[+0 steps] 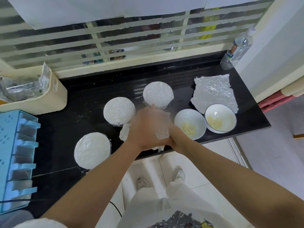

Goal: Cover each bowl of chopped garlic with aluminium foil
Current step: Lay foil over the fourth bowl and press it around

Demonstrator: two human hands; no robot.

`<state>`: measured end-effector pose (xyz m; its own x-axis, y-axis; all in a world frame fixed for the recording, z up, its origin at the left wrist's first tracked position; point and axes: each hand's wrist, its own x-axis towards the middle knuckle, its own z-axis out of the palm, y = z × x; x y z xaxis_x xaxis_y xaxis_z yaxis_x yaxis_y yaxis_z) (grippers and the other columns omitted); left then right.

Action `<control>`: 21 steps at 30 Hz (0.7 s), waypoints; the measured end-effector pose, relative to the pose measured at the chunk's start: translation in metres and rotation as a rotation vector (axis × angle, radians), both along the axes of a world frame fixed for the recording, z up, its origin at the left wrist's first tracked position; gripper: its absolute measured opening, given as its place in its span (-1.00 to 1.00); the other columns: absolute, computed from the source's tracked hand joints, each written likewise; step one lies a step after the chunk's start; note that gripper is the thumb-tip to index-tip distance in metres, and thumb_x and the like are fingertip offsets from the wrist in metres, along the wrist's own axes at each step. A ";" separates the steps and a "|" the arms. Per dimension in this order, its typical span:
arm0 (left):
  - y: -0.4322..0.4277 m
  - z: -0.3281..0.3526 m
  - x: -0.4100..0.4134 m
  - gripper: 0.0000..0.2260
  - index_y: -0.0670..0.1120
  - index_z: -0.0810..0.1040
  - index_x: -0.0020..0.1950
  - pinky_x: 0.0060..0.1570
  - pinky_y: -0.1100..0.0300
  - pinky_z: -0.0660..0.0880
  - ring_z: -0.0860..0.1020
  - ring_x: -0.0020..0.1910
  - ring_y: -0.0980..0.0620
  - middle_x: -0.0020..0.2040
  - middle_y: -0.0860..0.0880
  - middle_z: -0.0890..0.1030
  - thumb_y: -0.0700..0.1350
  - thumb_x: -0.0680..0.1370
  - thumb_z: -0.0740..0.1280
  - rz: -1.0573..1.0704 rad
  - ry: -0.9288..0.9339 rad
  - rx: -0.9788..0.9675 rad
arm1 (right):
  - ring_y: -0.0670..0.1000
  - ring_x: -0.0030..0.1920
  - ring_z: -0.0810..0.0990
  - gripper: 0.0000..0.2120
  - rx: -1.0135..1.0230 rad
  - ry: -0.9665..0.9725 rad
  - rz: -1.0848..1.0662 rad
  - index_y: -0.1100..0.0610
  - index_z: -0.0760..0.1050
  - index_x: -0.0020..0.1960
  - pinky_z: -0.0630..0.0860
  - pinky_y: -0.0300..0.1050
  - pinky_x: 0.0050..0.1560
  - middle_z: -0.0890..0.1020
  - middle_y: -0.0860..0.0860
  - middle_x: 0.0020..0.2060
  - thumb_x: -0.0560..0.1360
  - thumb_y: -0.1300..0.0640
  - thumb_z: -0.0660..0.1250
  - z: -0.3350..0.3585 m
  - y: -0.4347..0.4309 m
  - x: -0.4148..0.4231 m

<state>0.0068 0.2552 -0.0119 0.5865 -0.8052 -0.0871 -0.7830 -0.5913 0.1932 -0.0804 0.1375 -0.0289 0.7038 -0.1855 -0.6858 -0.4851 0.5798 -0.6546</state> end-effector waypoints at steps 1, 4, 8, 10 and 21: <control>-0.001 0.004 0.002 0.20 -0.14 -0.05 0.62 0.36 -0.08 0.29 0.23 0.44 -0.11 0.50 -0.12 0.23 0.64 0.20 -0.02 -0.006 0.017 0.002 | 0.05 0.23 0.59 -0.53 -0.001 -0.014 0.011 0.01 0.53 0.28 0.37 0.08 0.40 0.65 0.02 0.17 0.59 -0.25 0.11 0.004 -0.002 -0.001; -0.002 0.013 0.009 0.14 -0.09 -0.06 0.62 0.46 -0.09 0.17 0.10 0.54 -0.09 0.58 -0.12 0.11 0.65 0.26 -0.14 -0.026 0.083 -0.068 | 0.02 0.22 0.60 -0.52 -0.027 -0.045 0.056 -0.05 0.50 0.30 0.41 0.09 0.37 0.65 -0.03 0.17 0.58 -0.30 0.07 0.015 -0.005 0.000; -0.002 0.018 0.013 -0.19 -0.08 0.15 0.59 0.50 -0.06 -0.02 0.06 0.57 -0.08 0.59 -0.14 0.11 0.42 0.51 -0.12 0.125 0.161 -0.364 | -0.02 0.20 0.60 -0.49 -0.064 -0.045 0.044 -0.08 0.47 0.32 0.46 0.03 0.31 0.66 -0.07 0.15 0.56 -0.34 0.04 0.025 -0.011 0.003; -0.007 0.020 0.013 -0.29 -0.08 0.27 0.54 0.49 -0.02 0.07 0.16 0.53 -0.04 0.55 -0.11 0.24 0.32 0.53 -0.09 0.317 0.270 -0.476 | 0.00 0.21 0.59 -0.47 -0.072 -0.032 -0.012 -0.04 0.46 0.33 0.47 0.01 0.30 0.65 -0.06 0.15 0.56 -0.34 0.06 0.029 -0.014 0.006; -0.007 0.034 0.011 -0.67 -0.01 0.57 0.18 -0.03 0.15 0.55 0.63 0.09 0.03 0.13 -0.04 0.66 0.09 0.68 0.09 0.772 1.387 -0.892 | 0.00 0.22 0.58 -0.46 -0.077 -0.052 -0.024 -0.09 0.46 0.31 0.50 0.00 0.27 0.63 -0.06 0.20 0.53 -0.38 0.05 0.033 -0.015 0.008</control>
